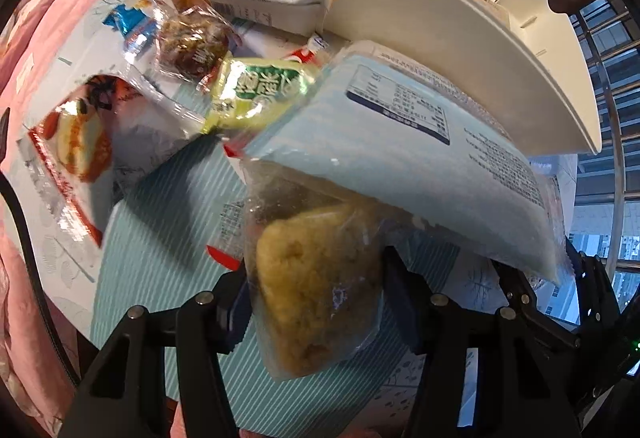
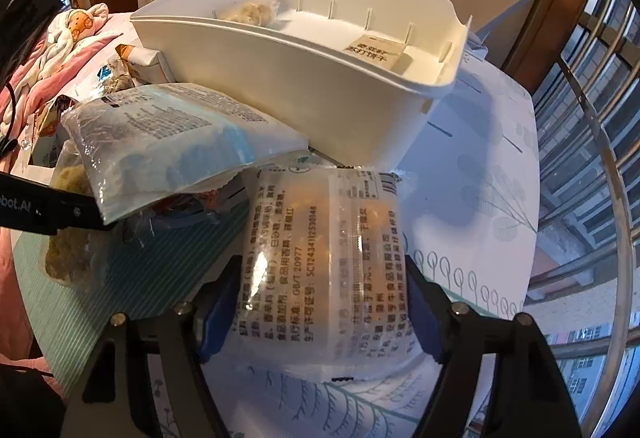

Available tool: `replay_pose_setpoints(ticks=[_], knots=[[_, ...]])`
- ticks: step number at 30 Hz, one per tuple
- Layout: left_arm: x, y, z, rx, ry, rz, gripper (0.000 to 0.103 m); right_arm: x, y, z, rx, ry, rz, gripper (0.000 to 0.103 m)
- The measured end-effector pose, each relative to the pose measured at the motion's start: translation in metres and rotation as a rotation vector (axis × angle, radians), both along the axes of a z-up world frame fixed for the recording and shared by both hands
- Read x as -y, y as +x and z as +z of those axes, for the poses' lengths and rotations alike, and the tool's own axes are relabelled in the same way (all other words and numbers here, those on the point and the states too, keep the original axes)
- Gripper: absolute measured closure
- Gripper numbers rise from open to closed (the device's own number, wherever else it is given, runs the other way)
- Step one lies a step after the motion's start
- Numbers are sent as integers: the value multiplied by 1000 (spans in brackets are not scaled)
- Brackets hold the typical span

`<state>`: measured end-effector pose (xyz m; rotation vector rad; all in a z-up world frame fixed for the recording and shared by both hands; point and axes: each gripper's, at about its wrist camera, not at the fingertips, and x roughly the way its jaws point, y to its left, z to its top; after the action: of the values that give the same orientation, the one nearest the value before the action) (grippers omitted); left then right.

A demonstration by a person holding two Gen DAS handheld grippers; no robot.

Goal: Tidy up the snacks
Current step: 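Lower both held bags into the white tray and release them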

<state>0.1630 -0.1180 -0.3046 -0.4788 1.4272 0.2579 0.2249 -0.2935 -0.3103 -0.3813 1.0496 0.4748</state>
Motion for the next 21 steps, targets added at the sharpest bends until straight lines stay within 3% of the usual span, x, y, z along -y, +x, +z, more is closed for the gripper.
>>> replay_pose_setpoints(ticks=[11,21], knots=[[-22,-13,28,93,-12,-8,47,21,-8,14,-108,84,-131,31],[-36,-29,73,189,-15,-38,48,43,-16,44,-52,100,-250,31]])
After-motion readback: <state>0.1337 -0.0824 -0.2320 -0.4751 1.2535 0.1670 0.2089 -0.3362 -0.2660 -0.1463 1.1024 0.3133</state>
